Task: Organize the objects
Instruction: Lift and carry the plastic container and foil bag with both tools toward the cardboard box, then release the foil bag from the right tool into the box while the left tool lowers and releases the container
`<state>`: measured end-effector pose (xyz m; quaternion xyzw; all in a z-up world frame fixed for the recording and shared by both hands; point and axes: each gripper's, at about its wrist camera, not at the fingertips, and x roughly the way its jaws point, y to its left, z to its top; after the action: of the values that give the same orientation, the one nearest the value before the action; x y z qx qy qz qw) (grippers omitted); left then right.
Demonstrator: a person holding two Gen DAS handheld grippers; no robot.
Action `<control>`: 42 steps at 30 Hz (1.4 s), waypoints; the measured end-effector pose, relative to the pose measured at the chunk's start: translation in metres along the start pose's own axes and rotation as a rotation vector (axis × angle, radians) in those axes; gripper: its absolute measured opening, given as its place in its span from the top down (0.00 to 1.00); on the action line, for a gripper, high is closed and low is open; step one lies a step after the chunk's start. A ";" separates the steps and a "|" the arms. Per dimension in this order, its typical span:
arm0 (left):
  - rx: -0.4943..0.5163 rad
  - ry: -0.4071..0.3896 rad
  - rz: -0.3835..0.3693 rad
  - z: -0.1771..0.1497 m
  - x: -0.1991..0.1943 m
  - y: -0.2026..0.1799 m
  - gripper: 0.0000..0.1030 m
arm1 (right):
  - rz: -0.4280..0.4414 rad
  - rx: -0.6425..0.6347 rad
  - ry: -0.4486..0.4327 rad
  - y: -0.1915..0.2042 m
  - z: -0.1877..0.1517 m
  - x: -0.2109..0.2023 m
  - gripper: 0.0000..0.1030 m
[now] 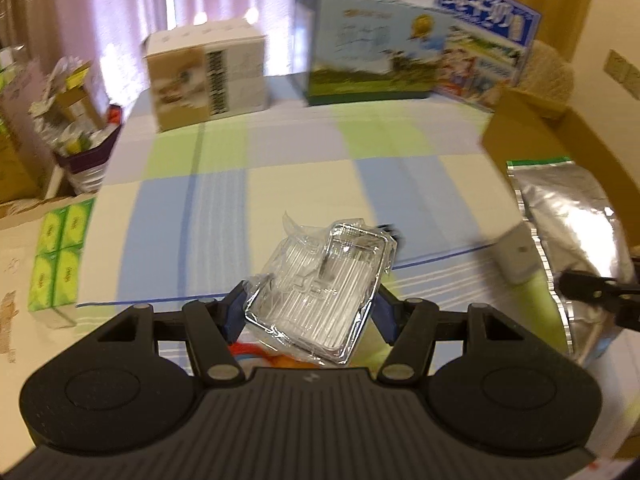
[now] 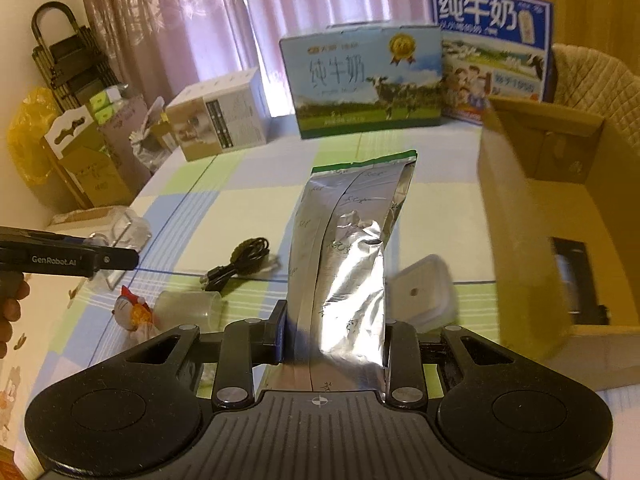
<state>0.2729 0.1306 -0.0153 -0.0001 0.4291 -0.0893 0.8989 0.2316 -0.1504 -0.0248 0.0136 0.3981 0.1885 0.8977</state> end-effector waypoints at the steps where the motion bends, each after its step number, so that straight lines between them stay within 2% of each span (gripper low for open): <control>1: 0.009 -0.006 -0.012 0.001 -0.002 -0.008 0.44 | -0.003 0.001 -0.006 -0.003 0.000 -0.005 0.73; 12: 0.124 -0.060 -0.152 0.019 -0.010 -0.119 0.43 | -0.078 0.004 -0.079 -0.060 0.001 -0.074 0.73; 24: 0.196 -0.095 -0.227 0.044 0.000 -0.235 0.43 | -0.158 -0.014 -0.120 -0.150 0.020 -0.119 0.73; 34: 0.214 -0.102 -0.226 0.066 0.018 -0.308 0.43 | -0.175 -0.061 -0.113 -0.217 0.045 -0.114 0.73; 42: 0.213 -0.083 -0.205 0.076 0.037 -0.342 0.43 | -0.187 -0.093 -0.050 -0.249 0.057 -0.088 0.73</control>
<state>0.3001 -0.2174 0.0303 0.0475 0.3775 -0.2256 0.8969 0.3003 -0.4051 0.0329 -0.0607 0.3660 0.1218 0.9206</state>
